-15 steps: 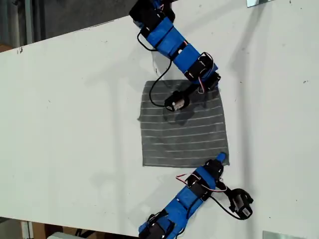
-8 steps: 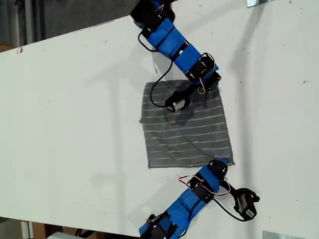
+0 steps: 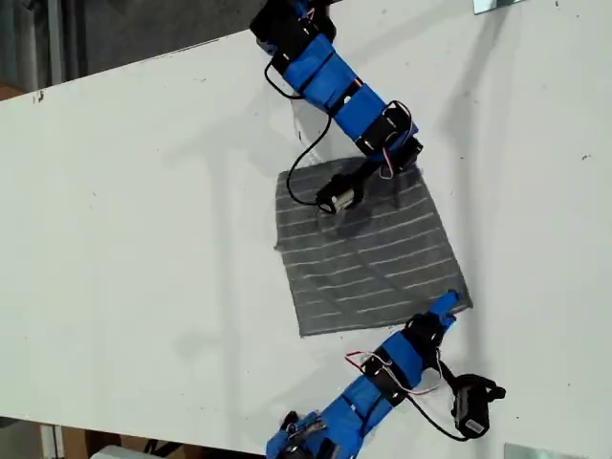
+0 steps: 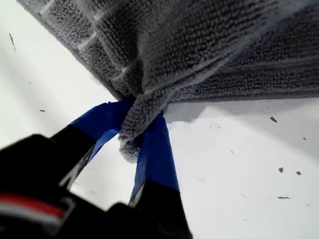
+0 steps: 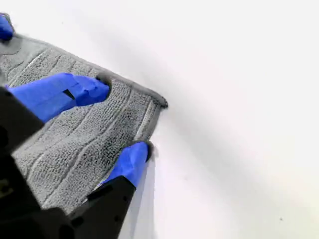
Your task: Grasp corners of a square towel and fold twice.
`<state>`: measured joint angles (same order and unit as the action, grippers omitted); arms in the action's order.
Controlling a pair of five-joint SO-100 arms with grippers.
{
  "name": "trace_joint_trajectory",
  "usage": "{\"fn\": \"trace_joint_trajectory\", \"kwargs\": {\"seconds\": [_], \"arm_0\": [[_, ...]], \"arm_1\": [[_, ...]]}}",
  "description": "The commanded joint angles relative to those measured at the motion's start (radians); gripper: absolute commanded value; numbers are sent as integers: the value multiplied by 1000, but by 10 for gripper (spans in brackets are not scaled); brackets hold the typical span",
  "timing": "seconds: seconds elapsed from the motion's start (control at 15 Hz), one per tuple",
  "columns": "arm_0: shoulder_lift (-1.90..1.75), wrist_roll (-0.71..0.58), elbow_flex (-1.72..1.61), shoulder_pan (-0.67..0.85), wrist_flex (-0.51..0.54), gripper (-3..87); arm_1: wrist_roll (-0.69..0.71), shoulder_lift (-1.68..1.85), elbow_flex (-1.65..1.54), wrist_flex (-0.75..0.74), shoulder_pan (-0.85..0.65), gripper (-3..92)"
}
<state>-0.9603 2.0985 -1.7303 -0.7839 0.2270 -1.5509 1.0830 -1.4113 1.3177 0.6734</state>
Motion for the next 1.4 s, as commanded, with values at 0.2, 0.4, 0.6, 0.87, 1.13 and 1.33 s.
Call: {"fn": "trace_joint_trajectory", "kwargs": {"seconds": [0.2,0.4,0.6,0.87,1.13,1.33], "arm_0": [[35,219,-97,-98,-235,148],[-158,173,48,-91,334,198],[-81,-114,618,-32,988,227],[15,-345,891,60,1065,236],[-12,-482,902,147,1026,233],[5,-499,896,192,968,233]], "arm_1": [[-2,52,29,41,12,-1],[-2,81,32,60,17,-1],[9,60,28,40,-5,-1],[12,57,12,32,-8,-1],[103,44,87,-14,-44,-1],[121,43,101,-11,-58,-1]]}}
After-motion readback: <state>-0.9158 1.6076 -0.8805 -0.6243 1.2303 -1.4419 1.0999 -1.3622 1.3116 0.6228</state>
